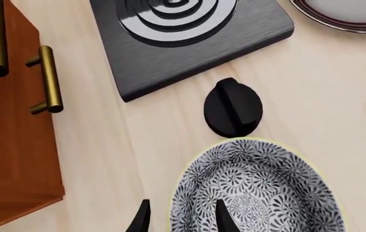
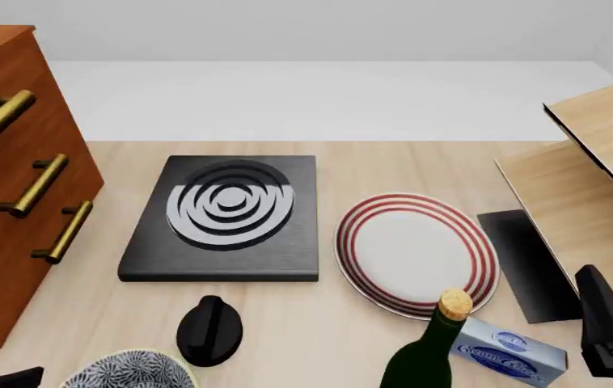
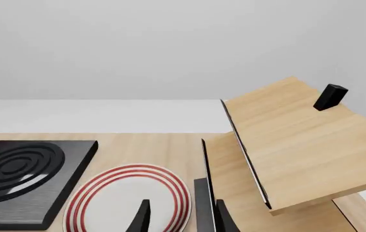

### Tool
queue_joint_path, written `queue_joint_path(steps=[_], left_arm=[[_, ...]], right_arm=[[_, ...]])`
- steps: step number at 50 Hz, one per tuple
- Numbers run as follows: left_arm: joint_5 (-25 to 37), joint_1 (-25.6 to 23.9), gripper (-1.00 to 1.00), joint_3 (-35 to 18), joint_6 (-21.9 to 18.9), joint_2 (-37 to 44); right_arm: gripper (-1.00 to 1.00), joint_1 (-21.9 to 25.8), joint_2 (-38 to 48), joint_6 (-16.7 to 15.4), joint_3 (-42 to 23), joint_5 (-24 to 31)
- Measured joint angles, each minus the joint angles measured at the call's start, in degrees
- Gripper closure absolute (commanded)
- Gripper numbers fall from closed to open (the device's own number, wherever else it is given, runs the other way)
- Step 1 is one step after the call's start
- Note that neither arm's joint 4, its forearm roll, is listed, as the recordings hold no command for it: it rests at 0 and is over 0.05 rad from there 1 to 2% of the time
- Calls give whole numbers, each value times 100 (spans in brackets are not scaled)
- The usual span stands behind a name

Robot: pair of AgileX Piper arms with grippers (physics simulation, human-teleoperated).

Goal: Pick up the akita bowl and put it on the plate.

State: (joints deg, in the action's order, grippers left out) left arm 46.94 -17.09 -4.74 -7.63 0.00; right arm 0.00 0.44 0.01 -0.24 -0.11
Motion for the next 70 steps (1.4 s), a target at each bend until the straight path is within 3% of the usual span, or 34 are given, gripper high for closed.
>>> queue_joint_path(steps=[70], left_arm=[[-131,183,-100,46,-147,302]], right_arm=[[-100,0,0,0,0,0]])
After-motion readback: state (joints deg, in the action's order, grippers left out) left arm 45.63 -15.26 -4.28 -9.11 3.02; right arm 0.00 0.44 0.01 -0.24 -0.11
